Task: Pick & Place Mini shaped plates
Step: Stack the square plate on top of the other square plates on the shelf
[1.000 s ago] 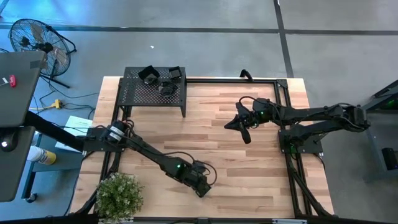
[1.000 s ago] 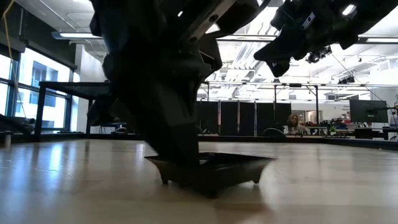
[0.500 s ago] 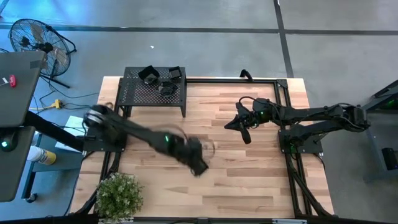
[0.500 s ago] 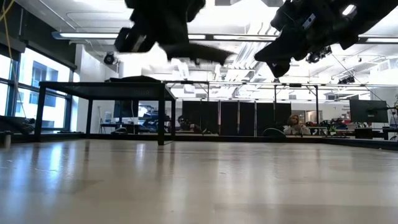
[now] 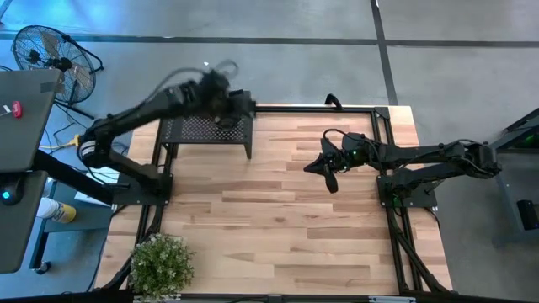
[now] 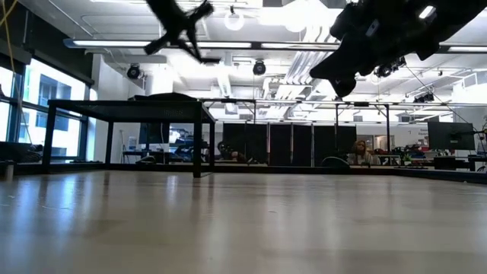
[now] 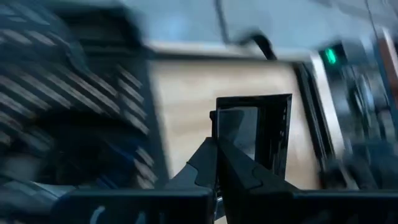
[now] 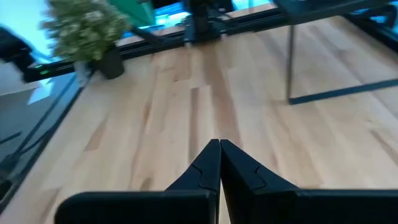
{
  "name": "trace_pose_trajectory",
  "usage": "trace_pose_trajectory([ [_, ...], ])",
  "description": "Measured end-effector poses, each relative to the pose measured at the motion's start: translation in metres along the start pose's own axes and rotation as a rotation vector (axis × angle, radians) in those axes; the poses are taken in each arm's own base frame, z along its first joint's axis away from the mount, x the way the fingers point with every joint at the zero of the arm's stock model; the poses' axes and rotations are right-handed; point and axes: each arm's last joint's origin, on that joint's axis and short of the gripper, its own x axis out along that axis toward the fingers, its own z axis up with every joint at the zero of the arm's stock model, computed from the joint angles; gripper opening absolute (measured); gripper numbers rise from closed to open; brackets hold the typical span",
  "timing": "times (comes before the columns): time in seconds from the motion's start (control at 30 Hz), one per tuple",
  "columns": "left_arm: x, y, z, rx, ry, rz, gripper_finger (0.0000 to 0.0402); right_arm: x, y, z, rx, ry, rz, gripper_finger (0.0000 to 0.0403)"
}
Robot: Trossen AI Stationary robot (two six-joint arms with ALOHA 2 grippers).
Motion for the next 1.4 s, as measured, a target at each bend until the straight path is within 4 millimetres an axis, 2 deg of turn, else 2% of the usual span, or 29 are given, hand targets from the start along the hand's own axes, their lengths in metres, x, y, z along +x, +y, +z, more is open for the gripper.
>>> trace_pose_trajectory([
  [0.17,0.012,0.036,0.053,-0.146,-0.072,0.019,0.0001,0.0,-0.002,0.0,0.013,-0.013,-0.078,0.0003],
  [0.37,0.031,0.062,0.08,-0.271,-0.077,0.043,0.0001,0.0,-0.004,0.001,0.015,-0.017,-0.102,0.0001],
  [0.5,0.045,0.072,0.084,-0.315,-0.061,0.087,0.0001,0.0,-0.004,0.001,0.013,-0.017,-0.102,0.0003],
  [0.73,0.067,0.076,0.083,-0.354,-0.023,0.123,0.0001,0.0,-0.003,0.001,0.009,-0.017,-0.102,0.0002],
  [1.17,0.07,0.079,0.083,-0.409,-0.043,0.172,0.0002,0.0,-0.003,0.001,0.01,-0.017,-0.101,0.0002],
  [1.4,0.07,0.08,0.082,-0.412,-0.039,0.177,0.005,0.0,-0.003,0.001,0.009,-0.017,-0.101,0.0002],
])
